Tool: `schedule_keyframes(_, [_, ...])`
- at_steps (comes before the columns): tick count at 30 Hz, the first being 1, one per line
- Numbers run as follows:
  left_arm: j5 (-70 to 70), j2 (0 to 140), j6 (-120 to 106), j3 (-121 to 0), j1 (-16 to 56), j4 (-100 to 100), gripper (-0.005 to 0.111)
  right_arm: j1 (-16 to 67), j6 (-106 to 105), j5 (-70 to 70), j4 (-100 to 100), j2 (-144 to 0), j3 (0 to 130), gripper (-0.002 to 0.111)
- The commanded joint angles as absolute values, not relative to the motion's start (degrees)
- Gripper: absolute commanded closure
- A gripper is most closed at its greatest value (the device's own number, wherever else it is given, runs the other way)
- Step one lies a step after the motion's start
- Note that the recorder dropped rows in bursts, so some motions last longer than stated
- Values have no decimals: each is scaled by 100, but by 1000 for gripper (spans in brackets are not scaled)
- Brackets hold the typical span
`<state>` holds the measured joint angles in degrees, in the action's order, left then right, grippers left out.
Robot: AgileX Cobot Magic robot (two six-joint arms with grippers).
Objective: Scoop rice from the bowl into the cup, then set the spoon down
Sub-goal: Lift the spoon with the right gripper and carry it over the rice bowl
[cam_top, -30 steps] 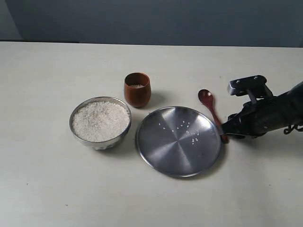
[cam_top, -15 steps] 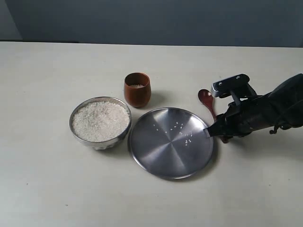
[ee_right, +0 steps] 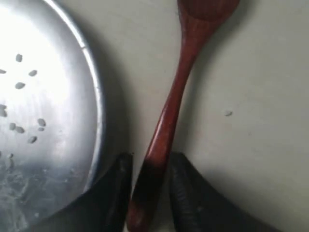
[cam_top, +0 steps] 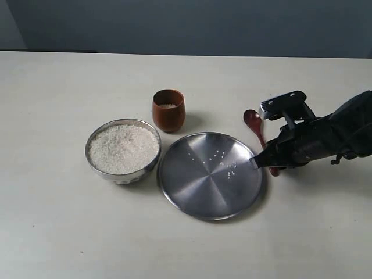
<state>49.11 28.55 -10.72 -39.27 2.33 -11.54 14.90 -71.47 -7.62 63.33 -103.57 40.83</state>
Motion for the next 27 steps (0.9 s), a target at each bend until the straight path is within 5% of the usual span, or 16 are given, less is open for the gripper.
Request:
schedule_keyframes(1, [4835, 2871, -1073, -3947, 245, -1126, 106, 1488, -7184, -772, 6332, -10370, 4125, 67])
schedule_keyframes(12, [4835, 2871, -1073, -3947, 245, -1126, 106, 1488, -7184, -683, 6346, -10718, 4019, 71])
schedule_keyframes(15, [4835, 2871, -1073, -3947, 245, -1126, 106, 1488, -7166, -695, 6346, -10697, 4019, 108])
schedule_keyframes(27, [4835, 2871, -1073, -3947, 245, -1126, 106, 1488, -6887, -1566, 5597, -8713, 4030, 109])
